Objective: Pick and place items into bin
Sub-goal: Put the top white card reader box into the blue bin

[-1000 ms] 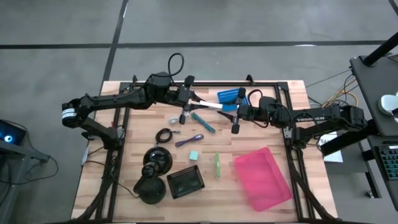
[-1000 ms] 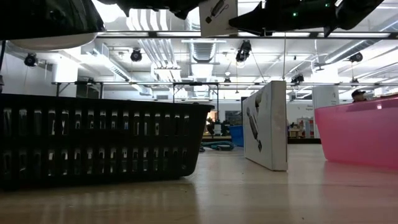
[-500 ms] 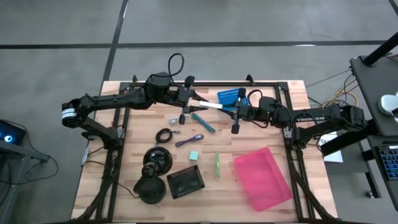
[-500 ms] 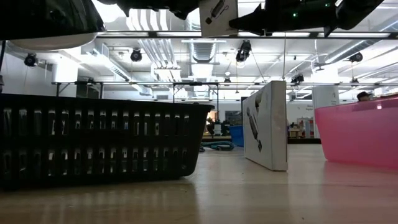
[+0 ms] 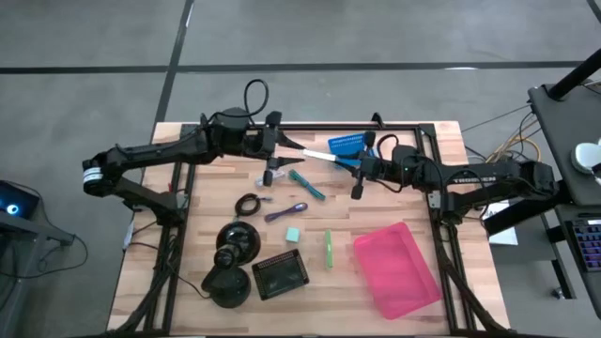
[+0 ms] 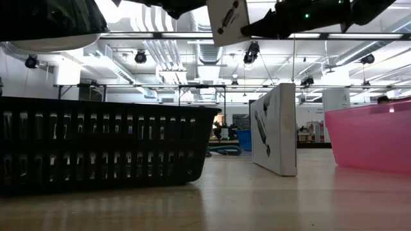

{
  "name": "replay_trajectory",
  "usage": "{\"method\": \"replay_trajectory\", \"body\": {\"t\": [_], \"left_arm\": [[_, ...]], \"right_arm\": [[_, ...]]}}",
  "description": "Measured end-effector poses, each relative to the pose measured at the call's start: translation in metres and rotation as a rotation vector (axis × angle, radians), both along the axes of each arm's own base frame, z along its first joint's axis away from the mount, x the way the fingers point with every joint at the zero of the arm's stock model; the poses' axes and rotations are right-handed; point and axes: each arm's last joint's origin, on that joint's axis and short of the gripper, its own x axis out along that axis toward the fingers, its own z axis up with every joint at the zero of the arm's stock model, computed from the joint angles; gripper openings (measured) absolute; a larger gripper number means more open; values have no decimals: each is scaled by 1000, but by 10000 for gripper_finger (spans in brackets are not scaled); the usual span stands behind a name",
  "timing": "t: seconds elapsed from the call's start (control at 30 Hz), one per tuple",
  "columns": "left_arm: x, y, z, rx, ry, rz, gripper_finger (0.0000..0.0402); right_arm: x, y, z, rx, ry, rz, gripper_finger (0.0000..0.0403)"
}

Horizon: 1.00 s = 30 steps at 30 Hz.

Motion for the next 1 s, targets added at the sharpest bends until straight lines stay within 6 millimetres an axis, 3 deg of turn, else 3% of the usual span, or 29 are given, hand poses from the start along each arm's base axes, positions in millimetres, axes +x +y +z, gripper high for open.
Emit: {"method": "replay_trajectory", "body": {"t": [0.27,0.53,1.0], "left_arm": [[-9,-2,-3,-25,83,20,119],[-21,-5,0,-24,115,63,119],[-28,-6,1,-74,139,99,119]], "right_arm": [[-5,-11,21,2,180,-182,23],[-16,-37,34,-1,339,-335,23],[-42,-76,33,-19,539,-443,22]]}}
